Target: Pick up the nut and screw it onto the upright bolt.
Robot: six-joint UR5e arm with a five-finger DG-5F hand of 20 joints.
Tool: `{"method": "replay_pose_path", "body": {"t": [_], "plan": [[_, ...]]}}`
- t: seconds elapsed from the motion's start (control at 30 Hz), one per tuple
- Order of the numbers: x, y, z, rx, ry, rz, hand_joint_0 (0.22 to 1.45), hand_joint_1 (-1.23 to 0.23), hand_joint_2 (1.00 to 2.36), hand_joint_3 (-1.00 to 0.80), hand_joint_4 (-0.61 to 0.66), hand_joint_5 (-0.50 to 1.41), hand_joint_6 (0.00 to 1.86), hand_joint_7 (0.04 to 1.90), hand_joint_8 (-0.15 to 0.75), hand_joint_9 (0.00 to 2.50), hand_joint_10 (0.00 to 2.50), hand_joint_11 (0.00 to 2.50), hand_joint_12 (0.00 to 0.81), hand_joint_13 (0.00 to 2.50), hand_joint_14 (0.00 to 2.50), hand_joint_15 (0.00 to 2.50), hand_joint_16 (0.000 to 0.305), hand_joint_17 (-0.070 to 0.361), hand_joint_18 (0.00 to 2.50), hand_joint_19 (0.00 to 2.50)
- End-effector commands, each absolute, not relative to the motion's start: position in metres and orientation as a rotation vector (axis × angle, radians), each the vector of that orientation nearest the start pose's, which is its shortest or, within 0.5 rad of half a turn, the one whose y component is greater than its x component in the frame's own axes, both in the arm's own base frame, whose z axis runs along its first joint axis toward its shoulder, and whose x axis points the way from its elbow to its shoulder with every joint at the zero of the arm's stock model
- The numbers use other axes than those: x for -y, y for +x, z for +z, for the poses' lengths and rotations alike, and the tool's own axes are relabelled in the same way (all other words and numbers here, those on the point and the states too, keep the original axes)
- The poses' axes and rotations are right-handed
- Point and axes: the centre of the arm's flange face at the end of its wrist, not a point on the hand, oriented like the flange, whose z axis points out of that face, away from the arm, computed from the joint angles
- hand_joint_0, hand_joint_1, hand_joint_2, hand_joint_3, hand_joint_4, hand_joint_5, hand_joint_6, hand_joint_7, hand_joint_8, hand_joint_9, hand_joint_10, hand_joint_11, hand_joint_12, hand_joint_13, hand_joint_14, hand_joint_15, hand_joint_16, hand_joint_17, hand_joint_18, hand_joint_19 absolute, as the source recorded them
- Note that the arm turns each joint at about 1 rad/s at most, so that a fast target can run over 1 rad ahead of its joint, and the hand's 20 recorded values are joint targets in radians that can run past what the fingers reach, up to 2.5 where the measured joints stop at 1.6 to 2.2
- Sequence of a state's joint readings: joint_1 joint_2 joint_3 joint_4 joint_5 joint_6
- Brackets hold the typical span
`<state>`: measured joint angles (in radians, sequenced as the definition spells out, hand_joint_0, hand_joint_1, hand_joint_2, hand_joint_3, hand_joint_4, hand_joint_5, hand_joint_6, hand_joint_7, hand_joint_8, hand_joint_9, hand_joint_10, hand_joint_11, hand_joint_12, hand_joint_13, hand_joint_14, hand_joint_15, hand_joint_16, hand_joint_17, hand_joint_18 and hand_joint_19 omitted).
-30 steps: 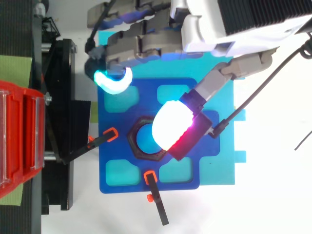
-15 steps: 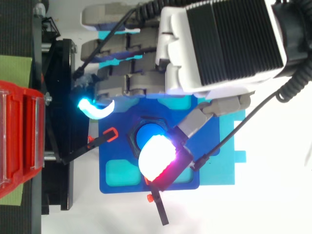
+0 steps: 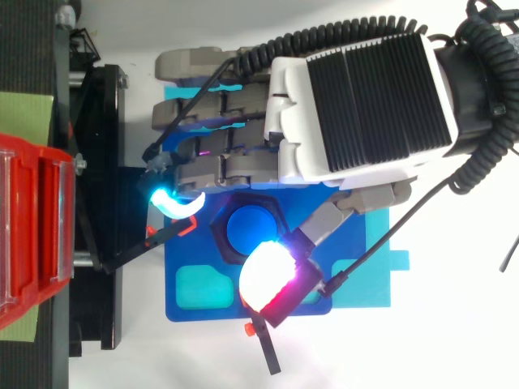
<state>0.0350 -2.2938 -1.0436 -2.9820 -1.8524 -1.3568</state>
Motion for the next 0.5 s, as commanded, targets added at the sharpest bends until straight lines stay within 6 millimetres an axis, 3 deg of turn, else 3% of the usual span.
{"method": "replay_pose_path", "body": {"t": [0.0,0.47], "plan": [[0.0791,0.761,0.3016,-1.62,-0.074,0.416,0.5,-0.06,1.0,-0.5,0.22,-0.09,0.5,0.81,0.238,0.63,0.0,0.0,0.326,0.31,0.0,0.0,0.037,0.082,0.0,0.0],[0.0832,0.7592,0.2978,-1.629,-0.065,0.407,0.52,-0.11,1.0,-0.5,0.22,-0.04,0.5,1.22,0.248,0.71,0.0,0.0,0.312,0.39,0.0,0.0,0.034,0.076,0.0,0.0]]}}
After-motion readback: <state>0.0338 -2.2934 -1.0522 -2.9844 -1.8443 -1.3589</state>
